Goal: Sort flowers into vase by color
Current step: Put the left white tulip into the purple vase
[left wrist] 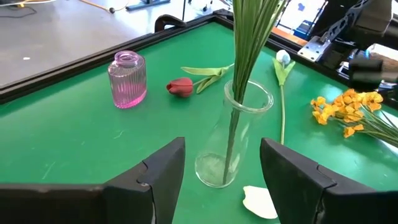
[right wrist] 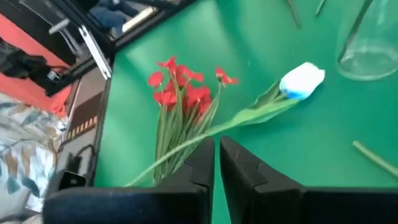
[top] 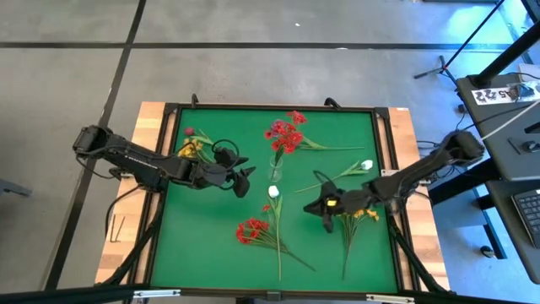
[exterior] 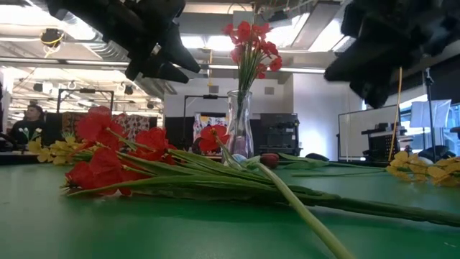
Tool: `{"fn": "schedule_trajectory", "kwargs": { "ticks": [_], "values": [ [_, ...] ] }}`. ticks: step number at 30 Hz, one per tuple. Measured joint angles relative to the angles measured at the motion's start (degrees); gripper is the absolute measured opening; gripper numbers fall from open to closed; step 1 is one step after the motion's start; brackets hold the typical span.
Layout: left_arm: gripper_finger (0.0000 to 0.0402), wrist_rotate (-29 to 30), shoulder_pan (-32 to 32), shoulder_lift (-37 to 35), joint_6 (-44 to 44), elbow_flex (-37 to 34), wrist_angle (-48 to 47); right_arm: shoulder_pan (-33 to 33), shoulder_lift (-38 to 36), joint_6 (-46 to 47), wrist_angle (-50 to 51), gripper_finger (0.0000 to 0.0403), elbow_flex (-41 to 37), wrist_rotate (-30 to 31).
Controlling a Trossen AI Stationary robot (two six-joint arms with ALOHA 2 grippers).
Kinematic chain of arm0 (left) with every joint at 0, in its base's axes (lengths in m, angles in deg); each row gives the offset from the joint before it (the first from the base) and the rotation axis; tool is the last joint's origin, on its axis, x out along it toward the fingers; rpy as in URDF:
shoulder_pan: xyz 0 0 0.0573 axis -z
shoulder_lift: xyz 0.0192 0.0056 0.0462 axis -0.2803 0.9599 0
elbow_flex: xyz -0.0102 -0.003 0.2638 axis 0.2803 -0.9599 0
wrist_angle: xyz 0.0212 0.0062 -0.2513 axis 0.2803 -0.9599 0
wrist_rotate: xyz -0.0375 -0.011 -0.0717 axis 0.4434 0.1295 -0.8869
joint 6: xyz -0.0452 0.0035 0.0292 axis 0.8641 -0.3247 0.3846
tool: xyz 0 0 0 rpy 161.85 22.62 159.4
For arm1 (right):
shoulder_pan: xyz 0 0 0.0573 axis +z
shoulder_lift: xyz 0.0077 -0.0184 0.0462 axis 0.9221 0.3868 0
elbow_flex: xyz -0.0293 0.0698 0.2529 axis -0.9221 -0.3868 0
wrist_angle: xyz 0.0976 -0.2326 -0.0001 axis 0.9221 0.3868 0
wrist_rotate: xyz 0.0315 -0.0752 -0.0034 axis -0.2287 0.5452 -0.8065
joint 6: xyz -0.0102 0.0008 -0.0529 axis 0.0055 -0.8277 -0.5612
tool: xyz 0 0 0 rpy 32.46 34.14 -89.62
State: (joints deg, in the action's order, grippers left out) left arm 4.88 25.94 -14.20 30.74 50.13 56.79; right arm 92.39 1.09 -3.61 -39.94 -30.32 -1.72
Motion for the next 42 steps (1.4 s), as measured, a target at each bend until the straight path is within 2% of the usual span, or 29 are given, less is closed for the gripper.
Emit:
{"fn": "schedule_trajectory", "kwargs": {
  "ticks": [4, 13, 17, 21, 27, 32, 36, 42],
  "values": [
    [0.0203, 0.0, 0.5, 0.0, 0.0, 0.0, 0.0, 0.0, 5.2, 0.4, -5.5, 0.0074, 0.3, -1.1],
    [0.0203, 0.0, 0.5, 0.0, 0.0, 0.0, 0.0, -0.9, 16.2, 1.2, -2.1, 0.0207, 9.8, 3.3],
    [0.0203, 0.0, 0.8, 0.0, 0.0, 0.0, 0.0, -3.0, 22.0, 2.1, 4.9, 0.0237, 15.1, 3.3],
    [0.0203, -0.1, 1.5, 0.0, 0.0, 0.0, -0.1, -5.2, 27.1, 4.4, 7.8, 0.0245, 19.4, 1.6],
    [0.0203, -0.1, 1.9, 0.0, 0.1, 0.0, -0.8, -7.4, 33.6, 4.5, 8.4, 0.0234, 23.5, -1.9],
    [0.0203, -0.1, 2.2, 0.0, 0.1, 0.1, -1.1, -8.4, 35.1, 5.9, 8.9, 0.0205, 23.9, -3.3],
    [0.0203, -0.1, 2.2, 0.0, 0.0, 0.1, -1.2, -8.4, 34.6, 5.7, 9.8, 0.0148, 23.8, -3.7],
    [0.0203, -0.1, 2.2, 0.0, 0.0, 0.1, -1.3, -8.3, 32.3, 2.8, 10.6, 0.0036, 23.6, -5.1]
  ]
}}
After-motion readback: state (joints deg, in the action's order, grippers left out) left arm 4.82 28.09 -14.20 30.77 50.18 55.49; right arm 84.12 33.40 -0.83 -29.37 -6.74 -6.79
